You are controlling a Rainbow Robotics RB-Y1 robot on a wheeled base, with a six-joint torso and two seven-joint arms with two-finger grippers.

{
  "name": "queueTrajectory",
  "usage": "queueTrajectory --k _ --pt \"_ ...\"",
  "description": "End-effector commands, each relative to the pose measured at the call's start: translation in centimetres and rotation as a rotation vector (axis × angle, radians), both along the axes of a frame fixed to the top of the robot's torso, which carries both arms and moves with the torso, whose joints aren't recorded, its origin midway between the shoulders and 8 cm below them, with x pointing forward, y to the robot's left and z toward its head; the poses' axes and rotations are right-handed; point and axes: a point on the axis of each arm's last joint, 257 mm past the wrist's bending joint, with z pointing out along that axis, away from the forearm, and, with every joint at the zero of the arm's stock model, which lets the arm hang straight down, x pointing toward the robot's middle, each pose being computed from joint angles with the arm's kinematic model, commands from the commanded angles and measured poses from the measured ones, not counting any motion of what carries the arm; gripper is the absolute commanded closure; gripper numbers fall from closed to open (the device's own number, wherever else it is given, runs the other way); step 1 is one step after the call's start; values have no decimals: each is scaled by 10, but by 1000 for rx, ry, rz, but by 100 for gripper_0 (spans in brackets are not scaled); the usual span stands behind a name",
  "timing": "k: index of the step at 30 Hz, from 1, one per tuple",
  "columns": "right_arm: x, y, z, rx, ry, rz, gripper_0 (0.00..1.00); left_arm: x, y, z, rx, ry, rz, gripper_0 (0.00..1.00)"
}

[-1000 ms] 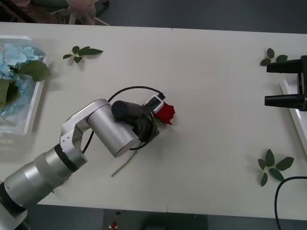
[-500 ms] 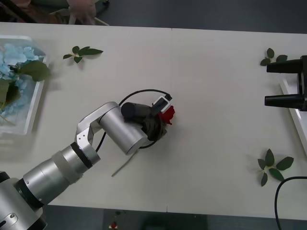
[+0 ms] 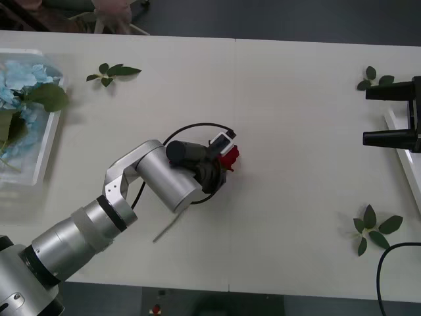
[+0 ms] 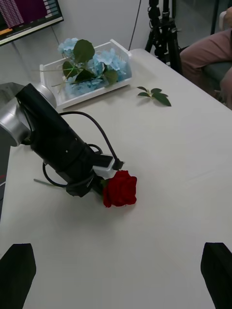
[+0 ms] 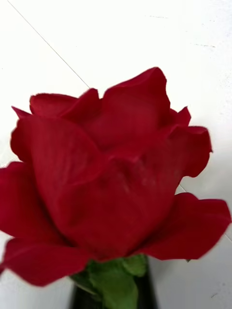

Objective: Put the red flowers into the right box and the blue flowers into the left box

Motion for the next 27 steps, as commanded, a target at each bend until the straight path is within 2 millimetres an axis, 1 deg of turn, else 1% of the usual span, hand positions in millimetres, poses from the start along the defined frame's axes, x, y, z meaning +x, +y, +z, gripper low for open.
queueTrajectory --k 1,5,9,10,11,12,13,15,16,17,18,21,22,26,27 --pt "0 7 12 -24 -72 24 0 9 1 10 22 -48 -37 100" --pt "1 7 12 -24 -72 25 0 14 4 14 -4 -83 -41 100" --pt "0 7 12 -25 -75 25 0 12 -2 37 -92 -160 -68 100" --pt "0 7 12 -25 -75 25 0 9 -8 50 -131 -185 -79 100" --pt "0 7 12 -24 -73 27 0 7 -12 58 -150 -198 -86 100" --pt "0 7 12 -25 -75 25 0 1 -21 81 -202 -226 -98 100" --pt "0 7 12 -25 -75 25 0 -3 -26 94 -232 -240 -104 100" --pt "0 7 12 -25 -75 25 0 -10 -39 132 -308 -282 -119 100" --pt "0 7 12 -25 -75 25 0 -11 -42 147 -341 -296 -117 100" --pt "0 7 12 -25 -75 25 0 -12 -45 157 -369 -302 -113 100" --pt "0 7 12 -25 -75 25 0 -14 -54 187 -443 -322 -104 100" --pt "0 7 12 -25 -73 25 0 -16 -63 243 -568 -366 -89 100" --pt "0 7 12 -25 -73 25 0 -17 -67 266 -621 -384 -85 100" --pt "0 8 12 -23 -72 25 0 -19 -77 334 -805 -408 -56 100" --pt "0 7 12 -24 -71 24 0 -18 -77 343 -831 -411 -48 100"
